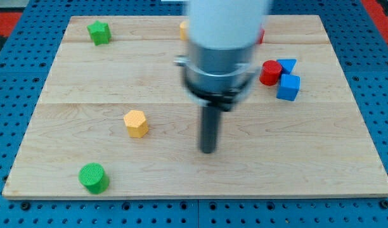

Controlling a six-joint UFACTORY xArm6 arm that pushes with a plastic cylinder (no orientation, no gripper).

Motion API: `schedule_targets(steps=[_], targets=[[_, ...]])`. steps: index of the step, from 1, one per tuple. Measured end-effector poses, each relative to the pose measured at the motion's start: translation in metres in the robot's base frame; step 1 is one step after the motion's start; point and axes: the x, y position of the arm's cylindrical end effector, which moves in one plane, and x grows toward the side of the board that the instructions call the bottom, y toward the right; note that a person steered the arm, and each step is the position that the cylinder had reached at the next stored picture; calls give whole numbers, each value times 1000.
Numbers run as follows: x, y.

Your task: Place the yellow hexagon parallel to the green star

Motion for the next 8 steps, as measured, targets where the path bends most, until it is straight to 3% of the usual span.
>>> schedule_targets(steps=[3,4,5,6,8], targets=[[-79,-178],[-103,-192],[-42,-193],[-30,-170],[-81,-148]])
